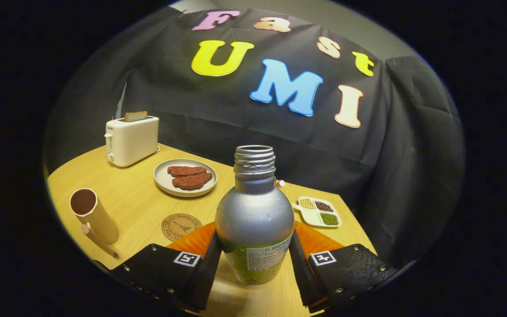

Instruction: Take the bottle from table, then pour the juice into the cup, finally place the bottle on the coaster

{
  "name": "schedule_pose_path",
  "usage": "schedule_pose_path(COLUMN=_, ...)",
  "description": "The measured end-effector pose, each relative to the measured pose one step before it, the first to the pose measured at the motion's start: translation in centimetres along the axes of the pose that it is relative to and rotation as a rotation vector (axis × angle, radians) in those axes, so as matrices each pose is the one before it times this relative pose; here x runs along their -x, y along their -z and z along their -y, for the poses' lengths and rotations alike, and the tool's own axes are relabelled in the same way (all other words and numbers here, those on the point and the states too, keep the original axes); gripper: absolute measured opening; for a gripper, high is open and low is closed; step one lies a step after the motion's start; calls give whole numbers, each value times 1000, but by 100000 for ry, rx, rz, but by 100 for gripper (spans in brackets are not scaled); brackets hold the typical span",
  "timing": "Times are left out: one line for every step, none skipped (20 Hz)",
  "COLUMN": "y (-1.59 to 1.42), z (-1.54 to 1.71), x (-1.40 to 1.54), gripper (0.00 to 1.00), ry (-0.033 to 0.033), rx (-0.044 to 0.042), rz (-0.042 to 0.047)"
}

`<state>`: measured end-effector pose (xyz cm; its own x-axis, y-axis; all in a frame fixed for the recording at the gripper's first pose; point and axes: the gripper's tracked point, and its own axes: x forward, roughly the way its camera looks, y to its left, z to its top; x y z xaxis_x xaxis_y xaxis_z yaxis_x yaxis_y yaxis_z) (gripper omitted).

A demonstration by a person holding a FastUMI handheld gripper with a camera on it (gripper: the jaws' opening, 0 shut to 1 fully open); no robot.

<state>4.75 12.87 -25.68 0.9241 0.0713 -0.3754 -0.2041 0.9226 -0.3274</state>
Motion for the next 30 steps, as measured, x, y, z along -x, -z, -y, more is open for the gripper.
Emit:
schedule_pose_path(y=-831, z=-355, x=235, gripper=76, ry=-682, rx=3147, rz=862)
schedule_pose_path(y=-685, z=-214, x=181, gripper=76, ry=-299, rx=2772, rz=145)
schedule_pose_path(y=-585, z=-221, x=273, gripper=76, ry=-112, rx=2223, rz=642)
schedule_pose_path(y=-497, z=-280, x=199, gripper=76, ry=-159, rx=2148, rz=271)
schedule_pose_path(y=-486, z=-374, x=52, gripper=76, ry=-184, rx=2554, rz=-112)
schedule_pose_path(y=-515, z=-239, x=56, gripper=76, ry=161, rx=2914, rz=57)
schedule_pose_path(y=-375, z=-263, x=253, gripper=76, ry=328, rx=3413, rz=184)
schedule_pose_path(y=-345, z=-320, x=115, gripper=76, ry=-170, rx=3511, rz=312)
schedule_pose_path(y=-108, z=-285, x=154, gripper=76, ry=-489, rx=3450, rz=-33)
schedule_pose_path(y=-244, z=-292, x=94, gripper=76, ry=-370, rx=3474, rz=194)
schedule_pose_path(y=-229, z=-401, x=62, gripper=76, ry=-308, rx=3175, rz=163)
schedule_pose_path(y=-152, z=-260, x=-6, gripper=76, ry=-102, rx=2599, rz=67)
schedule_pose_path(y=-101, z=-358, x=-138, gripper=76, ry=-204, rx=2504, rz=81)
schedule_pose_path(y=-83, z=-341, x=-4, gripper=76, ry=-333, rx=2599, rz=-50)
schedule_pose_path(y=-170, z=-465, x=133, gripper=76, ry=-424, rx=2446, rz=116)
schedule_pose_path(y=-217, z=-212, x=136, gripper=76, ry=-151, rx=2588, rz=161)
schedule_pose_path(y=-217, z=-176, x=8, gripper=76, ry=-135, rx=2318, rz=149)
schedule_pose_path(y=-167, z=-245, x=33, gripper=76, ry=-310, rx=1749, rz=261)
schedule_pose_path(y=1, z=-344, x=-26, gripper=76, ry=-519, rx=1451, rz=209)
schedule_pose_path(y=-43, z=-411, x=-16, gripper=76, ry=-304, rx=1782, rz=138)
schedule_pose_path(y=-233, z=-268, x=-73, gripper=76, ry=-39, rx=2316, rz=-193)
schedule_pose_path(y=-84, z=-146, x=-77, gripper=76, ry=299, rx=2956, rz=-441)
schedule_pose_path(y=-121, z=-247, x=-35, gripper=76, ry=476, rx=3152, rz=-209)
schedule_pose_path(y=-167, z=-172, x=1, gripper=76, ry=377, rx=2960, rz=-23)
schedule_pose_path(y=-160, z=-278, x=-68, gripper=76, ry=374, rx=3080, rz=339)
schedule_pose_path(y=-268, z=-259, x=-3, gripper=76, ry=94, rx=3033, rz=748)
schedule_pose_path(y=-297, z=-92, x=-51, gripper=76, ry=164, rx=2529, rz=818)
schedule_pose_path(y=-307, z=-187, x=2, gripper=76, ry=-216, rx=2169, rz=771)
schedule_pose_path(y=-80, z=-243, x=-200, gripper=77, ry=-257, rx=1378, rz=401)
schedule_pose_path(y=-113, z=-254, x=-145, gripper=76, ry=-348, rx=1045, rz=175)
